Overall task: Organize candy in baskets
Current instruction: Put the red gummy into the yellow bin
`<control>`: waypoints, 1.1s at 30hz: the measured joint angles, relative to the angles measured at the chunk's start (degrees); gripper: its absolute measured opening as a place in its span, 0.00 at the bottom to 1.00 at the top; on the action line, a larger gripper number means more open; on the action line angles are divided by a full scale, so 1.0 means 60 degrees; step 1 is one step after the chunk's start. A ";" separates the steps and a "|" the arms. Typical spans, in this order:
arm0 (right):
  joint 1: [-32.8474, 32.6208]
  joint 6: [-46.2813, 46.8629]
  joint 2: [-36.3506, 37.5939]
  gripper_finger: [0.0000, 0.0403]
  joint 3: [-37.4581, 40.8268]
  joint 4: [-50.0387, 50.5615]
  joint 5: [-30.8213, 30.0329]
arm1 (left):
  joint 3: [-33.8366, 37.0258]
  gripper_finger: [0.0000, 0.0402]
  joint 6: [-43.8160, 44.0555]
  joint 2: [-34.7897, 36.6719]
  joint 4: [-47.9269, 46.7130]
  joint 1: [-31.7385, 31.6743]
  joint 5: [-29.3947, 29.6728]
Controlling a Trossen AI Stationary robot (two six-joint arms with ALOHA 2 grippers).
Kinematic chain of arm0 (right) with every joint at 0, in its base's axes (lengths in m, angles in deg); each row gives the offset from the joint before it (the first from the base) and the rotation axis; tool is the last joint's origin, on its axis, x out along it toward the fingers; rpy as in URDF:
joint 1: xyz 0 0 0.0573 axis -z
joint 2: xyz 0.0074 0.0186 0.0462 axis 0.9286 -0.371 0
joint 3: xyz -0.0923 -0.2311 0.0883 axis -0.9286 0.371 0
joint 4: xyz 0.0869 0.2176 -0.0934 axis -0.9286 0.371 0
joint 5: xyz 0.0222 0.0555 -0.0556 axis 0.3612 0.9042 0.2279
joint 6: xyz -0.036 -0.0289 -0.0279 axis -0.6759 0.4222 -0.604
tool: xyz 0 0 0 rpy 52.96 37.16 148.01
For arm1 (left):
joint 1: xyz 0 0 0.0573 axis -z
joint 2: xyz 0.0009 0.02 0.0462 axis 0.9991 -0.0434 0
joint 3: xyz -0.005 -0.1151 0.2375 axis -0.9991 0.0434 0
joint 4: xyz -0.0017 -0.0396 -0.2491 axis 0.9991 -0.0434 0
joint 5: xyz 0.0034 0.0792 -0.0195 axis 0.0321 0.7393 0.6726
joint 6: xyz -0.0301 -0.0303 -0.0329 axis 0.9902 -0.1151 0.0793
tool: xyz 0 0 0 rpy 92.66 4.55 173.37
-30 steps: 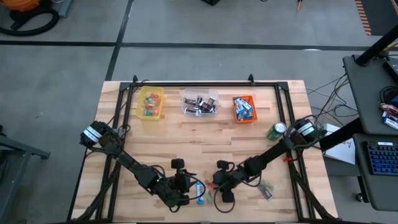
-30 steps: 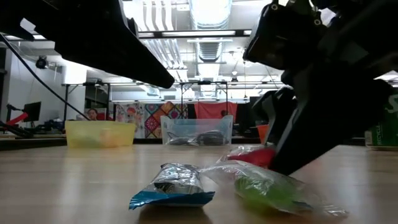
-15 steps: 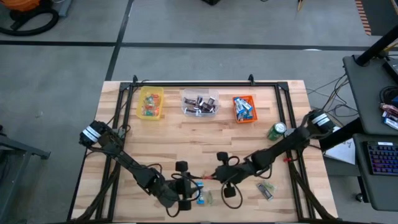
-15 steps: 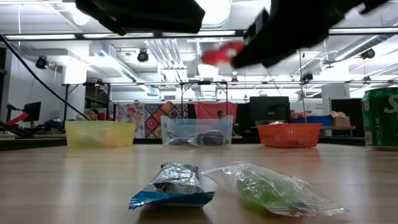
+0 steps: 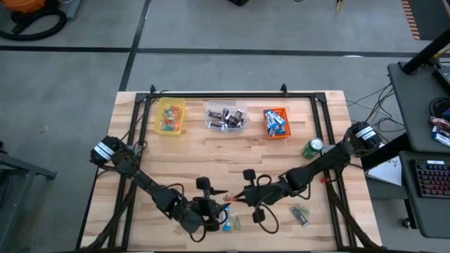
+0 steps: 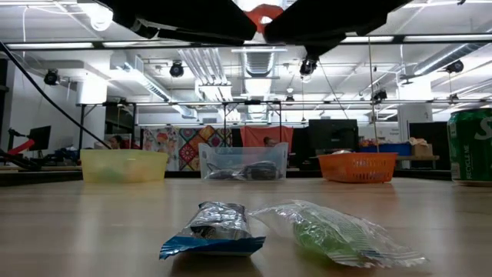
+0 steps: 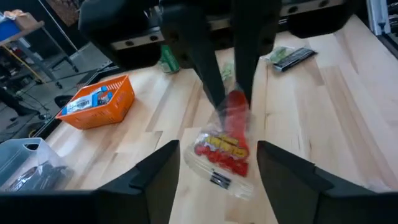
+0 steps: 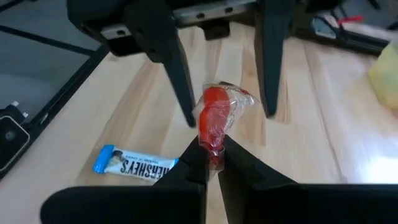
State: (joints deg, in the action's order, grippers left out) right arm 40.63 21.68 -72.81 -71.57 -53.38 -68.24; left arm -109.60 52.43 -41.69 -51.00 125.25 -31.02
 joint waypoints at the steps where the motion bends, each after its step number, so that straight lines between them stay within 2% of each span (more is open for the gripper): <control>1: 0.0000 -0.0138 -0.0007 0.03 0.0000 -0.0089 0.0000 | 0.0000 0.48 -0.0002 0.0000 0.0003 -0.0039 -0.0002; 6: 0.0025 -0.0283 -0.0010 0.03 0.0000 -0.0239 -0.0025 | 0.0000 0.37 -0.0118 0.0000 0.0003 -0.0145 0.0006; 10: 0.0029 -0.0288 -0.0017 0.03 0.0000 -0.0334 -0.0036 | 0.0000 0.18 -0.0186 0.0000 0.0027 -0.0133 -0.0002; 13: 0.0177 0.0140 -0.0020 0.08 0.0000 -0.0156 -0.0053 | 0.0000 0.04 -0.0128 0.0000 -0.0023 -0.0253 -0.0009; 18: 0.0534 0.0829 0.0191 0.26 0.0000 0.0368 0.0011 | -0.0003 0.05 0.0008 0.0001 -0.0206 -0.0529 -0.0142; 20: 0.0671 0.0916 0.0321 0.34 0.0000 0.0527 -0.0006 | -0.0004 0.04 0.0263 0.0088 -0.0832 -0.0631 -0.0168; 23: 0.0830 0.1307 0.0650 0.44 0.0000 0.0880 -0.0422 | -0.0004 0.02 0.1613 0.0519 -0.2786 -0.0923 -0.0003; 26: 0.0905 0.1935 0.0986 0.51 0.0000 0.1705 -0.1574 | -0.0004 0.01 0.4055 0.1197 -0.5607 -0.1412 0.0445; 30: 0.0907 0.2720 0.1258 0.57 0.0000 0.2340 -0.3320 | -0.0004 0.01 0.8041 0.2224 -1.0453 -0.2297 0.0781; 33: 0.0880 0.2807 0.1267 0.58 0.0000 0.2258 -0.3564 | -0.0004 0.01 1.0481 0.3015 -1.3970 -0.3325 0.0772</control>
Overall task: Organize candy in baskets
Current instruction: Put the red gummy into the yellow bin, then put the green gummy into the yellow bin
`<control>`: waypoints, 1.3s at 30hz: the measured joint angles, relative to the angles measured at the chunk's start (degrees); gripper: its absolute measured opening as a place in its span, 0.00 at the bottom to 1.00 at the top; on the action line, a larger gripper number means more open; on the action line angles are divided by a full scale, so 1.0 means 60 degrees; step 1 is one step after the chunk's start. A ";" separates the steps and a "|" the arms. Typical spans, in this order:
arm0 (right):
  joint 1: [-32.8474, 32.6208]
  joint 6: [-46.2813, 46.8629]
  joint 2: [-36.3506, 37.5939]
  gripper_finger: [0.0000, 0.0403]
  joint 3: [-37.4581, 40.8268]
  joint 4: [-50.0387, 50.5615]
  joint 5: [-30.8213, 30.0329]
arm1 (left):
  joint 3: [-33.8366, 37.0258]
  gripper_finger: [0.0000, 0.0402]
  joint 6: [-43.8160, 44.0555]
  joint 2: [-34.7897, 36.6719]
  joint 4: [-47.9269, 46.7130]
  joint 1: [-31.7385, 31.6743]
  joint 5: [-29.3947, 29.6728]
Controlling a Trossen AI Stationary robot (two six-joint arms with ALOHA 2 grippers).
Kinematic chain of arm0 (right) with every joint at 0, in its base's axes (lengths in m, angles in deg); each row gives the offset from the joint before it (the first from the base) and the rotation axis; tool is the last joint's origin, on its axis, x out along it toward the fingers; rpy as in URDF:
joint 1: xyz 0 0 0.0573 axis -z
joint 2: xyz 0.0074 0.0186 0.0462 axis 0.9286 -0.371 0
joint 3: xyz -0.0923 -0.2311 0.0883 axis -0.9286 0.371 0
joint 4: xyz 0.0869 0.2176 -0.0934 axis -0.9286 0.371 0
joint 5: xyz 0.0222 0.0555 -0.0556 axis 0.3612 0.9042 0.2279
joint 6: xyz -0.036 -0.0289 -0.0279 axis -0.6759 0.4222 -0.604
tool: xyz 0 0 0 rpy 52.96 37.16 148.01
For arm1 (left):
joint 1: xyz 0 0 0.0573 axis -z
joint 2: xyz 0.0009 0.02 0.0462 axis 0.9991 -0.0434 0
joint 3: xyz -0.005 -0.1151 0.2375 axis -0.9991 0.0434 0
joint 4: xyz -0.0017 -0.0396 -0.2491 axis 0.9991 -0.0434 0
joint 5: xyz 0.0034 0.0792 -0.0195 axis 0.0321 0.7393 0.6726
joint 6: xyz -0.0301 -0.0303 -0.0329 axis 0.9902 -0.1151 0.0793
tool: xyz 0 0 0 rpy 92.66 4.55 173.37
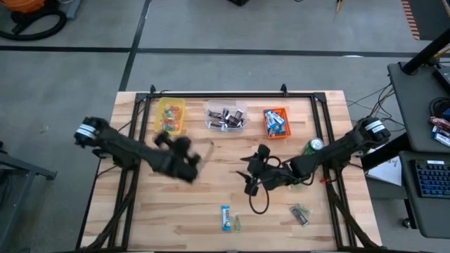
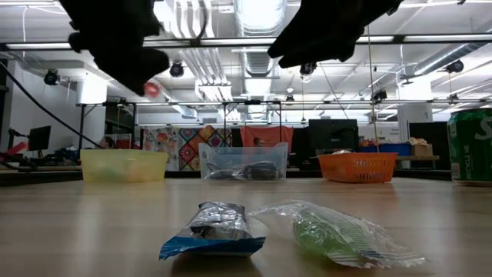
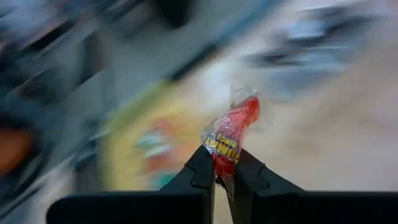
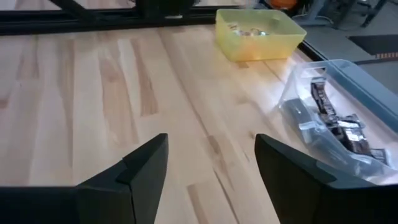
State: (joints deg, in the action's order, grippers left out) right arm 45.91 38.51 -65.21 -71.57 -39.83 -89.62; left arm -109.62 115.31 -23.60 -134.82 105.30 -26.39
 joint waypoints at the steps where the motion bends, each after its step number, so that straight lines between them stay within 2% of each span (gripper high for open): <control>1: -0.0006 -0.0007 -0.0041 0.58 0.0000 -0.0070 0.0002 | 0.0000 0.01 0.0575 0.0191 -0.0881 -0.0423 -0.0005; 3: -0.0006 -0.0018 -0.0095 0.58 0.0000 -0.0124 0.0060 | 0.0000 0.01 0.1019 0.0577 -0.1972 -0.1360 -0.0124; 6: -0.0006 -0.0011 -0.0119 0.58 0.0000 -0.0167 0.0071 | 0.0182 0.01 -0.0217 0.1071 -0.1915 -0.2955 -0.0410; 10: -0.0006 -0.0012 -0.0134 0.58 0.0000 -0.0154 0.0076 | 0.0838 0.01 -0.3219 0.1419 0.0326 -0.5070 -0.1193; 13: -0.0016 -0.0027 -0.0130 0.58 0.0000 -0.0150 0.0185 | 0.1325 0.01 -0.5504 0.1473 0.2146 -0.6480 -0.2649; 16: -0.0024 -0.0117 -0.0130 0.58 0.0000 -0.0085 0.0373 | 0.1552 0.05 -0.6746 0.1450 0.2883 -0.7573 -0.3830; 19: -0.0024 -0.0140 -0.0130 0.58 -0.0022 0.0052 0.0402 | 0.1548 0.12 -0.7309 0.1411 0.2954 -0.8179 -0.4124; 25: -0.0024 -0.0183 0.0004 0.58 -0.0036 0.0212 0.0747 | 0.1541 0.30 -0.7623 0.1469 0.2959 -0.8359 -0.4042; 32: -0.0024 0.0604 0.0363 0.58 -0.0036 0.0357 0.2864 | 0.1541 0.46 -0.7414 0.1568 0.2373 -0.8155 -0.4206; 35: -0.0024 0.1293 0.0615 0.58 -0.0039 0.0873 0.4353 | 0.1557 0.49 -0.6954 0.1799 0.2179 -0.7504 -0.4614; 39: -0.0078 0.3317 0.0883 0.58 -0.0044 0.2680 0.5921 | 0.1559 0.49 -0.6193 0.2250 0.2539 -0.5657 -0.4654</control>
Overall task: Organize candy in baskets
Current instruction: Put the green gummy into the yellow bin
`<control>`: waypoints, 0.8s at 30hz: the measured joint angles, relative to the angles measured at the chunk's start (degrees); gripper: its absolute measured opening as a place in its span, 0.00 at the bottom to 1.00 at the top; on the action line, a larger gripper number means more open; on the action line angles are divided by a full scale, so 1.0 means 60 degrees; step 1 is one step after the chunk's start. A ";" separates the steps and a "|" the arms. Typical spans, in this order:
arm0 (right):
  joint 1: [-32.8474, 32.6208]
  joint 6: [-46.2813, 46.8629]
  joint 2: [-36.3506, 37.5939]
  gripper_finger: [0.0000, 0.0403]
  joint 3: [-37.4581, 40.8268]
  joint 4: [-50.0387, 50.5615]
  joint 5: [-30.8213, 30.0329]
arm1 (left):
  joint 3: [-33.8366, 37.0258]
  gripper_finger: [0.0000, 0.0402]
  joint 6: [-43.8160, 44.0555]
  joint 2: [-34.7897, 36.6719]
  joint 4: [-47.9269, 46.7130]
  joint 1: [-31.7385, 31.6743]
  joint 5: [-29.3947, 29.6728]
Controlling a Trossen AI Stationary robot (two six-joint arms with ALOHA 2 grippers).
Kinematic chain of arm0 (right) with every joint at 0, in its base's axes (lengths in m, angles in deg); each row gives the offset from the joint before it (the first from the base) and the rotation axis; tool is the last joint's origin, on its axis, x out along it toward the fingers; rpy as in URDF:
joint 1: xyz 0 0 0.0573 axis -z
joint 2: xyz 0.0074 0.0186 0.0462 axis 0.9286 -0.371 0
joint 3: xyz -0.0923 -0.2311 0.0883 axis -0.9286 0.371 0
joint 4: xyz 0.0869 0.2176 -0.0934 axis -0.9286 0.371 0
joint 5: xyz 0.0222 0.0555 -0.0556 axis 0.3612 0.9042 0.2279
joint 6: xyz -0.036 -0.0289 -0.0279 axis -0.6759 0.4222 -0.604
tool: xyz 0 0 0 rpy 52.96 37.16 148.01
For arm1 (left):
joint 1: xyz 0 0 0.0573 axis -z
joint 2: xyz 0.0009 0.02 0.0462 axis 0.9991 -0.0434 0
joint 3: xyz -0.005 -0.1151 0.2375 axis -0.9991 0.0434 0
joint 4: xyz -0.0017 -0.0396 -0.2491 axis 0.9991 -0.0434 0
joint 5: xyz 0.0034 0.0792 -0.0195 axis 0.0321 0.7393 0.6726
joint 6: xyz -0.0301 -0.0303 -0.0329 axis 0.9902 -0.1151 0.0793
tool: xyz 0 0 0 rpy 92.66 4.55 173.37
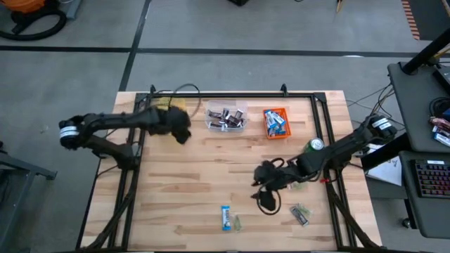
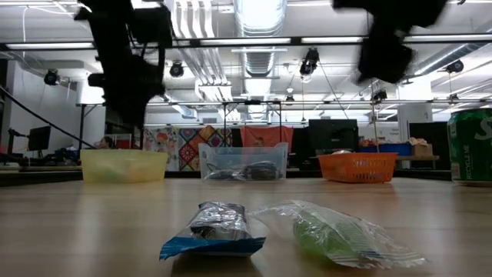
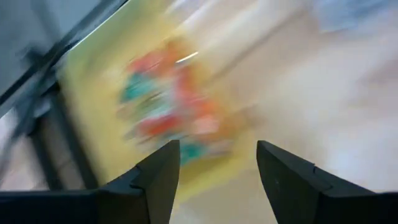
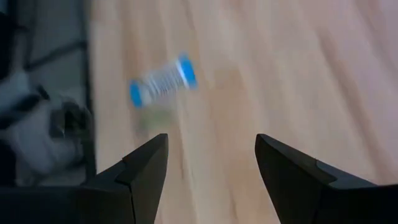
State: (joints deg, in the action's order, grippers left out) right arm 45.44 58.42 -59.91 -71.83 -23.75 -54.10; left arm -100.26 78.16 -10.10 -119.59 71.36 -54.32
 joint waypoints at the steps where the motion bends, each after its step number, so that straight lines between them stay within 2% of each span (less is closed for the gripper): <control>1: -0.0055 0.0632 0.0045 0.58 0.0000 0.0686 0.0217 | 0.0000 0.49 0.0197 0.0121 0.0271 0.0604 0.0021; 4: -0.0372 0.2588 0.0058 0.58 0.0000 0.3061 0.0412 | 0.0001 0.49 0.0667 0.0314 0.1376 0.2517 0.0572; 7: -0.0840 0.4551 0.0007 0.58 0.0000 0.5672 0.0486 | 0.0000 0.49 0.0672 0.0315 0.2722 0.4394 0.1563; 10: -0.1318 0.5586 -0.0094 0.58 0.0004 0.7759 0.0731 | 0.0000 0.49 0.0367 0.0158 0.3953 0.5991 0.2579; 12: -0.1548 0.5250 -0.0125 0.58 0.0004 0.8501 0.0732 | 0.0000 0.49 0.0159 0.0046 0.4680 0.6833 0.3190; 13: -0.1638 0.4600 -0.0135 0.58 0.0019 0.8642 0.0732 | 0.0003 0.49 0.0037 -0.0011 0.5014 0.7185 0.3467; 15: -0.1850 0.3142 -0.0142 0.58 0.0106 0.8426 0.0706 | 0.0000 0.49 -0.0176 -0.0119 0.5616 0.7709 0.3854; 18: -0.2014 0.1879 -0.0146 0.58 0.0275 0.8001 0.0561 | 0.0004 0.49 -0.0250 -0.0250 0.6140 0.8255 0.4097; 24: -0.2000 0.1385 -0.0149 0.58 0.0851 0.7363 0.0216 | 0.0004 0.49 -0.0171 -0.0557 0.6669 0.8678 0.4168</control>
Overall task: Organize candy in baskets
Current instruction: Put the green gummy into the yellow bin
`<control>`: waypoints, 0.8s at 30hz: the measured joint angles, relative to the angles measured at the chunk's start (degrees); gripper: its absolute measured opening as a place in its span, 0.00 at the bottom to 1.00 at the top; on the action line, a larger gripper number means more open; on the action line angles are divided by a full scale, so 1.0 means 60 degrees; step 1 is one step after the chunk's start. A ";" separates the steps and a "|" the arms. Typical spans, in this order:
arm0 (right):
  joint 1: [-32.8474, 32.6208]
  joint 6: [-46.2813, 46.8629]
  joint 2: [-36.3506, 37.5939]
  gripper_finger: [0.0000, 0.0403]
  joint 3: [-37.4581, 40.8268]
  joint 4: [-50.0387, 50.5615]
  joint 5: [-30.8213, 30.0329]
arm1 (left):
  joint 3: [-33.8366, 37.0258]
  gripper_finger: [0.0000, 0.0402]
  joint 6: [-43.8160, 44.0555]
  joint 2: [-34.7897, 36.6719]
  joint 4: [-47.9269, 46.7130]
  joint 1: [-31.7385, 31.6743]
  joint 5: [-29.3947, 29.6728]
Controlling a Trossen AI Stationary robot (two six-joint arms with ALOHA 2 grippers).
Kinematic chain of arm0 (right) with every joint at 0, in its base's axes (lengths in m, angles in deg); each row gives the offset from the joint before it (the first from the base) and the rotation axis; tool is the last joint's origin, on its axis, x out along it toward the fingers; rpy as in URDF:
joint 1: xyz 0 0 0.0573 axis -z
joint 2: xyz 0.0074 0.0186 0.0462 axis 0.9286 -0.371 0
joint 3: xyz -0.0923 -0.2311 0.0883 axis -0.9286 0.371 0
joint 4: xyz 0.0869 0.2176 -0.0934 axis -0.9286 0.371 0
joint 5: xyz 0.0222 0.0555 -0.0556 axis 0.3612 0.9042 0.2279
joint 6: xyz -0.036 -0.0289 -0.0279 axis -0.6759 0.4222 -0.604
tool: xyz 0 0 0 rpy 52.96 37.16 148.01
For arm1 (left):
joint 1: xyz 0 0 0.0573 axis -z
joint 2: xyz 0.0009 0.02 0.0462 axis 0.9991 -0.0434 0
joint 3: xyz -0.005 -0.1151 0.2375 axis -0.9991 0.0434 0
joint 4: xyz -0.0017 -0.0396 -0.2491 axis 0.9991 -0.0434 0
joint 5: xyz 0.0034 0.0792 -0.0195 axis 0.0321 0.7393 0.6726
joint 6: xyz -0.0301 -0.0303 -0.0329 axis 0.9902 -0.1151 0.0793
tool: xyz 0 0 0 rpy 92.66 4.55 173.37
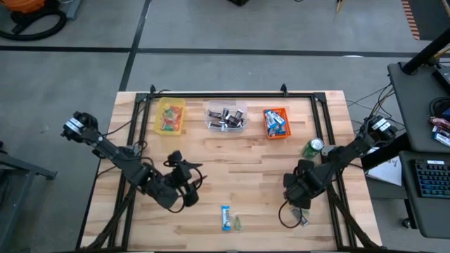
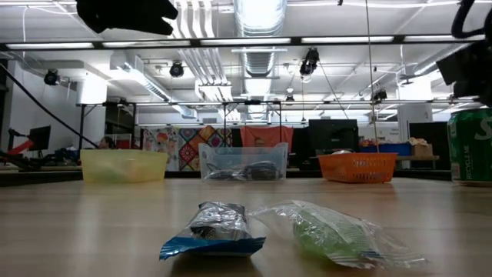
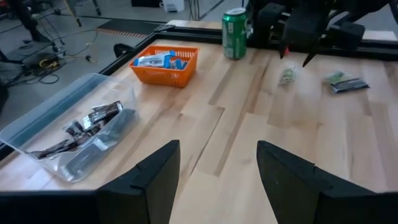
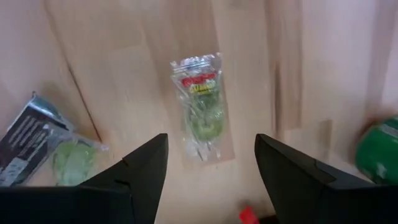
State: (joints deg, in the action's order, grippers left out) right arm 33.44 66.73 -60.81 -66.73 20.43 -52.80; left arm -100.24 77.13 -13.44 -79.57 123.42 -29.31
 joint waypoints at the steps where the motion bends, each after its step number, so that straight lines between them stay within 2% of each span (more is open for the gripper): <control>1: 0.0000 0.0016 0.0000 0.58 0.0135 -0.0216 -0.0009 | 0.0000 0.49 0.0002 -0.0056 0.0001 0.0013 0.0000; 7: 0.0039 0.0440 0.0000 0.56 0.0923 -0.1322 -0.0157 | 0.0000 0.49 0.0028 -0.0380 0.0084 0.0010 0.0000; 15: 0.0051 0.0605 0.0000 0.46 0.1737 -0.2373 -0.0310 | -0.0011 0.49 -0.0088 -0.0648 0.0459 0.0000 0.0073; 19: 0.0047 0.0539 0.0040 0.36 0.2071 -0.3038 -0.0272 | -0.0015 0.48 -0.0110 -0.0772 0.0620 -0.0001 0.0076; 24: 0.0043 0.0426 0.0094 0.16 0.1925 -0.3114 -0.0235 | -0.0022 0.48 -0.0383 -0.1057 0.1189 -0.0001 -0.0165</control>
State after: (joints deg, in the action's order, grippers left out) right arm 33.70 69.28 -60.24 -55.18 1.75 -54.21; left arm -100.37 74.83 -19.78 -72.44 123.42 -30.30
